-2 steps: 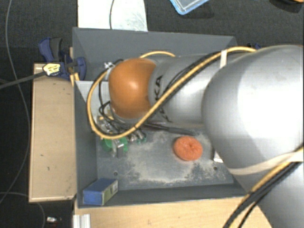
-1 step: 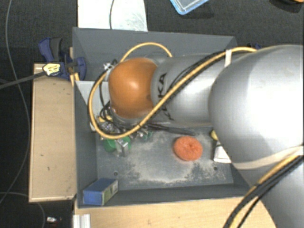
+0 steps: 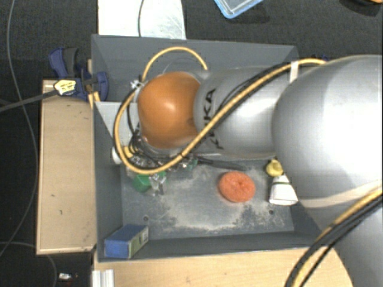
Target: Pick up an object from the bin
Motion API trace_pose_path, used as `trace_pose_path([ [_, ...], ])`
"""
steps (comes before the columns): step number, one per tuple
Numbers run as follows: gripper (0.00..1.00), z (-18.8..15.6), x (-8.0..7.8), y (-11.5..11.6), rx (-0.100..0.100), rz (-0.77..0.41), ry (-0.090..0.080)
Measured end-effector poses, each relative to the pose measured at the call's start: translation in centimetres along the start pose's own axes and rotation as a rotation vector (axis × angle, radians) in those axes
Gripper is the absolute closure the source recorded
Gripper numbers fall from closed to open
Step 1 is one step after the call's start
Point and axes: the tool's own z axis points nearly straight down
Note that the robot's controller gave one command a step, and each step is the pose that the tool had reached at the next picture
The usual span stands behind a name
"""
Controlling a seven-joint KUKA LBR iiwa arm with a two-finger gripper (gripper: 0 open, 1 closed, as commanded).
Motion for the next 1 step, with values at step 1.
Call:
trace_pose_path([
  [1, 1.00, -2.42, 0.07, -0.12, 0.000, -0.008, 0.001],
])
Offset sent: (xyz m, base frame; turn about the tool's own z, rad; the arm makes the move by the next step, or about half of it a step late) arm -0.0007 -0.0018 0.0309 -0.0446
